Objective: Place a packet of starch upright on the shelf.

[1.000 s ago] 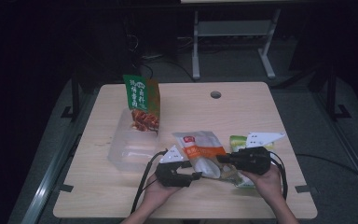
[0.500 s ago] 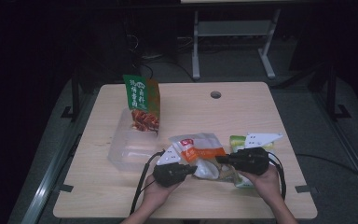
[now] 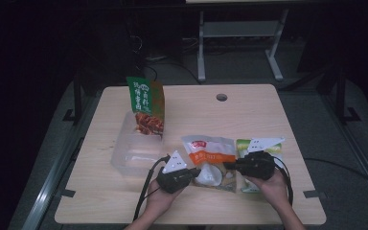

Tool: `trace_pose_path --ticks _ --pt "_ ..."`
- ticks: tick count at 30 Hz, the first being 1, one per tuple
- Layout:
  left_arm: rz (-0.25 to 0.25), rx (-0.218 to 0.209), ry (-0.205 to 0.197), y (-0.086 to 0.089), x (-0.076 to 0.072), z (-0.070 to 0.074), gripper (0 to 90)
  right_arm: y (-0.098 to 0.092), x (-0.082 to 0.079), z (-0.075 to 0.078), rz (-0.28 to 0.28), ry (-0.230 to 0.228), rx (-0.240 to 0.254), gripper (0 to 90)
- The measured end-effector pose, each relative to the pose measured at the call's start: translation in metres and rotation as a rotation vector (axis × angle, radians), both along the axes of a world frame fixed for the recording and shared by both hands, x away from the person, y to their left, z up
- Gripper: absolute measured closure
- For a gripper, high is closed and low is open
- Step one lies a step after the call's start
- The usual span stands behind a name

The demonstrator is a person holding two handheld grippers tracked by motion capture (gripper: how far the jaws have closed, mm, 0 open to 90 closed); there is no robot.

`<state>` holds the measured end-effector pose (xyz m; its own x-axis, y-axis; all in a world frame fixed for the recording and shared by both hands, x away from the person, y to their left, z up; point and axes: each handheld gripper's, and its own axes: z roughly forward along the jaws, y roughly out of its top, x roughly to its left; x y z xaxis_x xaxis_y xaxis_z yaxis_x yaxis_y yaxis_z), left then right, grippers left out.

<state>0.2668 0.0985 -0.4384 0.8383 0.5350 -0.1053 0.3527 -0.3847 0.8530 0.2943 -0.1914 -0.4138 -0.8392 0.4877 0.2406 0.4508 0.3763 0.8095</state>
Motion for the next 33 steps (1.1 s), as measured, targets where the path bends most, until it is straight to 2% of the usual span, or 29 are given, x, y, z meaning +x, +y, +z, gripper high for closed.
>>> trace_pose_path --ticks 13,15,18,23,27,33 --pt "-0.009 0.007 0.000 -0.003 -0.003 -0.001 88.6 0.007 0.001 -0.002 0.021 0.011 0.001 79.1" --pt "-0.009 0.009 0.000 -0.003 -0.003 -0.001 88.6 0.010 0.001 -0.003 0.025 0.015 -0.008 79.6" --pt "-0.012 0.006 0.002 -0.003 -0.003 -0.001 88.7 0.011 0.001 -0.003 0.026 0.017 -0.020 86.1" --pt "-0.013 0.003 0.010 -0.001 -0.003 -0.001 88.4 0.011 0.000 -0.003 0.030 0.022 -0.018 89.2" --pt "-0.011 -0.005 0.016 0.001 -0.004 0.000 84.8 0.008 -0.001 0.000 0.029 0.018 0.014 89.7" --pt "-0.008 -0.007 0.031 0.003 -0.008 0.001 75.4 0.005 -0.006 0.008 0.018 -0.010 0.030 89.9"
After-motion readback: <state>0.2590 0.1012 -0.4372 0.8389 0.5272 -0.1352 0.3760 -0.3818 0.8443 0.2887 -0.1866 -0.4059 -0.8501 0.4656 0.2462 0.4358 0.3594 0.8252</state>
